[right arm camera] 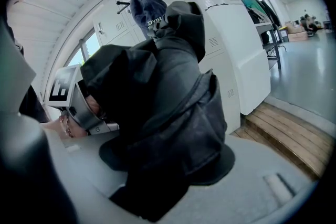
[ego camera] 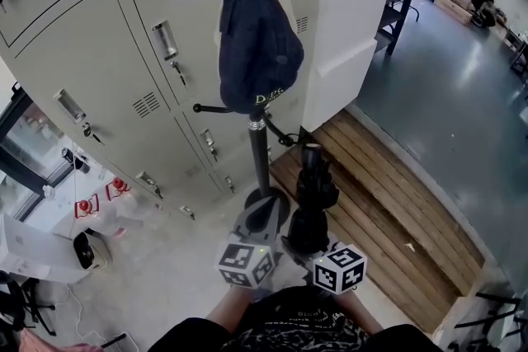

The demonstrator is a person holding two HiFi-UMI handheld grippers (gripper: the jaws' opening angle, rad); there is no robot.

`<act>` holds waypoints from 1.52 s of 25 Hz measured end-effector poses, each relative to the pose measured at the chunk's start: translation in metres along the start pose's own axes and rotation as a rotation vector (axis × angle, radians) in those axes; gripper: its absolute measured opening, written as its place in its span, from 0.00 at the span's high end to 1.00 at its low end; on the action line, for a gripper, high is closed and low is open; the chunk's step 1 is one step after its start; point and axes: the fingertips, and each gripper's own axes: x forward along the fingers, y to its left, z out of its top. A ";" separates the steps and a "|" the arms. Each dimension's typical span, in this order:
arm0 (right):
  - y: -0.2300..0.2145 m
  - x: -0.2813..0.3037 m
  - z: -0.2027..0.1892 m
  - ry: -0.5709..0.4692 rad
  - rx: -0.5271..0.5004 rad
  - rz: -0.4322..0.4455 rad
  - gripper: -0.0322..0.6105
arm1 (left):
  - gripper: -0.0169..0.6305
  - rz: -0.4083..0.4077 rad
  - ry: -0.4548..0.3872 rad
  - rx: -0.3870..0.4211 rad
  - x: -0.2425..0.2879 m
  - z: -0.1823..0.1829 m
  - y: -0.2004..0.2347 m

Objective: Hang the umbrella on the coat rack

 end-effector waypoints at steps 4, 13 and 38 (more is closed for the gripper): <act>0.001 0.001 -0.002 0.008 -0.013 -0.004 0.56 | 0.96 -0.007 0.001 -0.006 -0.002 -0.001 0.001; -0.003 0.003 -0.007 0.024 -0.001 -0.018 0.55 | 0.96 -0.013 0.011 -0.004 -0.002 -0.003 0.003; -0.007 0.009 -0.024 0.065 0.019 -0.034 0.55 | 0.96 0.012 0.016 -0.016 -0.005 -0.006 0.015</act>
